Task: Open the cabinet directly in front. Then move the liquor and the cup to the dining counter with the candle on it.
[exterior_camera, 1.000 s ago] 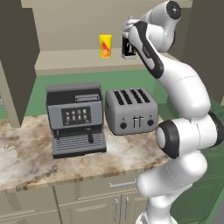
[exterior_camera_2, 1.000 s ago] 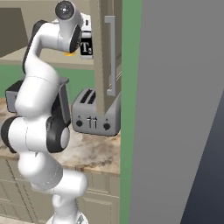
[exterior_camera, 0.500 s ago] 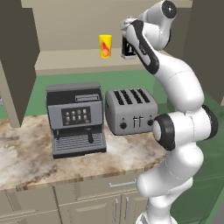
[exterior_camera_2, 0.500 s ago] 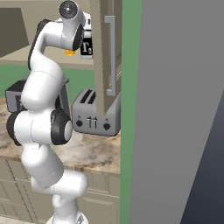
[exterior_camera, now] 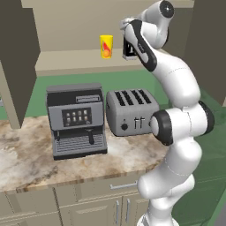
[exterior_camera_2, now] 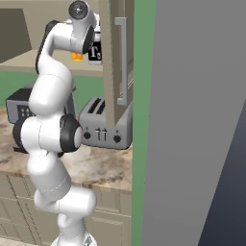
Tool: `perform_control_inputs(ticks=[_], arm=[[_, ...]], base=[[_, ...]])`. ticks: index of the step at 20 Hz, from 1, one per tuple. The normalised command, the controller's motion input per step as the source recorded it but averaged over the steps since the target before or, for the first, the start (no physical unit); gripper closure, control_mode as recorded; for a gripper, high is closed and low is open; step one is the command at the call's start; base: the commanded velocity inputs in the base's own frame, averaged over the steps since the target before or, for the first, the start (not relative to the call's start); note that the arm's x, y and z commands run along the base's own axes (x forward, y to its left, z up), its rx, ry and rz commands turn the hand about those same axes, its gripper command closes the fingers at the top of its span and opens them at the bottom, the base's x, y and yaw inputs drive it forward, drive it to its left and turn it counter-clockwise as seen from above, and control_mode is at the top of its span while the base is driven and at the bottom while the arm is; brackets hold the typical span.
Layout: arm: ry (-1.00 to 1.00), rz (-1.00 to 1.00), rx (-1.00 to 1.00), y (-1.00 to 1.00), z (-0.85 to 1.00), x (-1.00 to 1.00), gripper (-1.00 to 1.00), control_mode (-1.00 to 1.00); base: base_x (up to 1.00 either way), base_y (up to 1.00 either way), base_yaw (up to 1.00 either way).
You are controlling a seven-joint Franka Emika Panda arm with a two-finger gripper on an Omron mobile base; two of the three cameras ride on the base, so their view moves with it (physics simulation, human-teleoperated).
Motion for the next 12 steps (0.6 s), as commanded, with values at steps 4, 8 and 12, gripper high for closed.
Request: perform_control_inputs(ticks=[4, 8, 12], arm=[[0.0, 0.0, 0.0, 0.0, 0.0, 0.08, -1.0, -1.0], [0.0, 0.0, 0.0, 0.0, -0.02, 0.0, -1.0, -1.0], [0.0, 0.0, 0.0, 0.0, -0.03, -0.03, -1.0, -1.0]], base=[[0.0, 0.0, 0.0], [0.0, 0.0, 0.0], [0.0, 0.0, 0.0]])
